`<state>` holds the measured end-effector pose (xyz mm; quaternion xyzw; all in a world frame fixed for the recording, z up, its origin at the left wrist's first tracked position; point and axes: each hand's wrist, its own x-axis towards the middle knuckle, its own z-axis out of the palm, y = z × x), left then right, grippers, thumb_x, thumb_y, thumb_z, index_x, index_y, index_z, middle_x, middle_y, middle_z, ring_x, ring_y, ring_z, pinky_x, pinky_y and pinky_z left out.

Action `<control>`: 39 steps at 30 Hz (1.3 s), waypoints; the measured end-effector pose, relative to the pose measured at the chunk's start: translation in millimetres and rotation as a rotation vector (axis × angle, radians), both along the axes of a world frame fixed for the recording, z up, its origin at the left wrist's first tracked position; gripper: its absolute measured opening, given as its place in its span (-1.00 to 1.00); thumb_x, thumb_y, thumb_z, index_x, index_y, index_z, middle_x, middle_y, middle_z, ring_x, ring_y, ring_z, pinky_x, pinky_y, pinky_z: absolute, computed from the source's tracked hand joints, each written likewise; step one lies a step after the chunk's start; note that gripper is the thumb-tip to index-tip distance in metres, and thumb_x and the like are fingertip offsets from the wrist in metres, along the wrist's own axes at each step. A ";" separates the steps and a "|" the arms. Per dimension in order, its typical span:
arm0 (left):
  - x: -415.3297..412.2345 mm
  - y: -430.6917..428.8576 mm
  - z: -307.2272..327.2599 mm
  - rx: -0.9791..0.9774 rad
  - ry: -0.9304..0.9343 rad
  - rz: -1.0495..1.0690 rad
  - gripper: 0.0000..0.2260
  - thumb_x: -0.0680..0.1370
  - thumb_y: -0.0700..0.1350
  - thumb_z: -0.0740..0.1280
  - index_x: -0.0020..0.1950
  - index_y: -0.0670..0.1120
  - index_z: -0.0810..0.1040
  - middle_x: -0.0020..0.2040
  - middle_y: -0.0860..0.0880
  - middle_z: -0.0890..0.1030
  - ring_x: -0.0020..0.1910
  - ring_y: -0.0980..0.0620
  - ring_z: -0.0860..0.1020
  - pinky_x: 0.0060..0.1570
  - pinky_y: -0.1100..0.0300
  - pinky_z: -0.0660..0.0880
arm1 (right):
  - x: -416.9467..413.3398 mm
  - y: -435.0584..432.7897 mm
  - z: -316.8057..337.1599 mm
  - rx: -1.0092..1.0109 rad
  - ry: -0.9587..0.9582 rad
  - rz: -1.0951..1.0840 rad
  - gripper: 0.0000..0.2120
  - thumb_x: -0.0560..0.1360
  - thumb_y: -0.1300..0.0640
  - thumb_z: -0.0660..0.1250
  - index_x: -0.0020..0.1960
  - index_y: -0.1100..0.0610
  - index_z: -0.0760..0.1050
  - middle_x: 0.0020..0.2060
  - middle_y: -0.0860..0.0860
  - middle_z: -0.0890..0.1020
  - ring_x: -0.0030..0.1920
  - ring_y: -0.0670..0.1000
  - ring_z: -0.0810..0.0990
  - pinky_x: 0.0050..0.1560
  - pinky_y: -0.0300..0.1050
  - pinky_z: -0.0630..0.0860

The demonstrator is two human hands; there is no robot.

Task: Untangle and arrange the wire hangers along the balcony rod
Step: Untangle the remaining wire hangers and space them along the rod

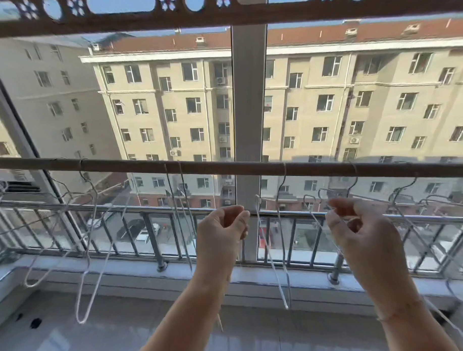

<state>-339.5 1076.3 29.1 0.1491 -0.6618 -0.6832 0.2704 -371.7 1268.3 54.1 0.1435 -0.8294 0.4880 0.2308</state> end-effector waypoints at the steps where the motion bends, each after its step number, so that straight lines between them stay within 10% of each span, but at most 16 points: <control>1: 6.4 -13.1 3.1 -0.036 0.029 0.048 -0.93 0.47 -0.18 0.40 -0.06 -0.08 0.63 -0.19 -0.09 0.68 -0.25 0.05 0.61 -0.16 0.21 0.60 | 6.3 -15.8 3.0 -0.015 -0.006 0.064 -0.87 0.47 0.15 0.33 0.01 0.04 0.56 -0.29 -0.11 0.57 -0.41 -0.15 0.51 -0.43 -0.44 0.39; 10: 34.3 -124.8 1.9 -0.145 -0.069 0.181 -0.85 0.49 -0.06 0.38 -0.02 -0.09 0.53 -0.17 -0.02 0.61 -0.22 0.07 0.57 -0.31 0.38 0.49 | 15.3 -168.2 -27.1 0.110 -0.183 0.249 -0.79 0.47 0.03 0.32 0.07 0.06 0.57 -0.12 -0.12 0.64 -0.11 -0.14 0.56 -0.02 -0.22 0.49; 14: 26.8 -146.6 -7.7 -0.058 -0.238 -0.008 -0.75 0.47 -0.04 0.40 0.05 -0.17 0.57 -0.14 -0.09 0.65 -0.21 -0.02 0.60 -0.19 0.14 0.54 | 17.0 -200.0 -39.0 0.135 -0.211 0.201 -0.83 0.46 0.03 0.35 -0.03 0.11 0.59 -0.21 -0.09 0.63 -0.14 -0.09 0.57 -0.16 -0.33 0.41; 39: 3.2 -177.6 -2.2 0.237 -0.177 -0.299 -0.93 0.52 -0.29 0.32 -0.15 -0.20 0.56 -0.34 -0.10 0.62 -0.40 0.04 0.57 -0.36 0.25 0.56 | 5.6 -172.7 -39.8 -0.063 -0.309 -0.081 -0.92 0.48 0.20 0.33 -0.08 0.15 0.60 -0.34 0.03 0.64 -0.36 -0.10 0.58 -0.42 -0.41 0.47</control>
